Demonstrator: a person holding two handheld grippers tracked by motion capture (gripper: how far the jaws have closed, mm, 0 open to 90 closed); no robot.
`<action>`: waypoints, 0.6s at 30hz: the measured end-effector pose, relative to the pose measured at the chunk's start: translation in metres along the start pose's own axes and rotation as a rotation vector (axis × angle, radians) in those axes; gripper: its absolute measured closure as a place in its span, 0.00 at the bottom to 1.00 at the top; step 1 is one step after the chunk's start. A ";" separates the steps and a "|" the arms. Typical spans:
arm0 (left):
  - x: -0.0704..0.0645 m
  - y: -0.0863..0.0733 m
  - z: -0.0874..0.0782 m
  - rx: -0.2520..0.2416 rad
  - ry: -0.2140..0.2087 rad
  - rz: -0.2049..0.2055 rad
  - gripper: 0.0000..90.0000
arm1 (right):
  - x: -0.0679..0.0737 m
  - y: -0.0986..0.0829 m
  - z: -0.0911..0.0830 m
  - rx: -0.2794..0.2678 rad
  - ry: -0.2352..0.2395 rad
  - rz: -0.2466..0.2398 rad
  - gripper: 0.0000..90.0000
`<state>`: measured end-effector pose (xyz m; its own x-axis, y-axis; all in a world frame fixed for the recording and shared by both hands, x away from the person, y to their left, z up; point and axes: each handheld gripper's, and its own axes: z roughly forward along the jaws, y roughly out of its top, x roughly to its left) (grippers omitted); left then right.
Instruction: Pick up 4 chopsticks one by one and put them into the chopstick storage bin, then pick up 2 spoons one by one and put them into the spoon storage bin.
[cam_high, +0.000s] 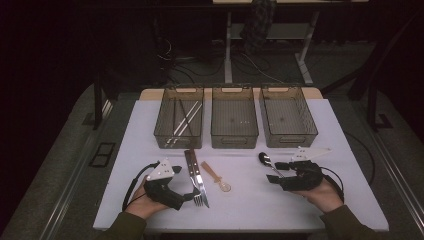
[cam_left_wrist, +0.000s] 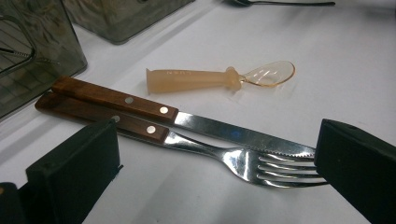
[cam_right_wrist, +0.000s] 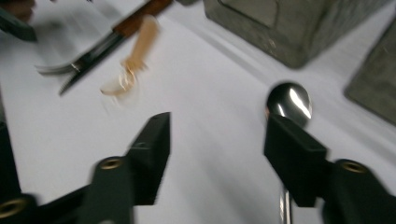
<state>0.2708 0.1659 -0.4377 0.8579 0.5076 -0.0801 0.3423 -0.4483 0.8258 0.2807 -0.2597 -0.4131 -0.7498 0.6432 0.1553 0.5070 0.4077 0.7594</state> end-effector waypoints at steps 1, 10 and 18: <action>0.000 0.000 0.000 0.001 -0.001 0.001 0.00 | -0.001 -0.003 -0.001 0.010 -0.015 0.005 0.61; -0.002 0.001 -0.001 -0.002 0.002 0.008 0.00 | -0.009 -0.025 -0.016 0.080 -0.079 0.009 0.94; -0.003 0.000 -0.001 0.003 0.003 0.008 0.00 | -0.016 -0.039 -0.023 0.106 -0.074 0.021 0.99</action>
<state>0.2677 0.1654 -0.4367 0.8593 0.5065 -0.0718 0.3366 -0.4542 0.8249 0.2630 -0.3003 -0.4306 -0.7070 0.6969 0.1207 0.5674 0.4570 0.6849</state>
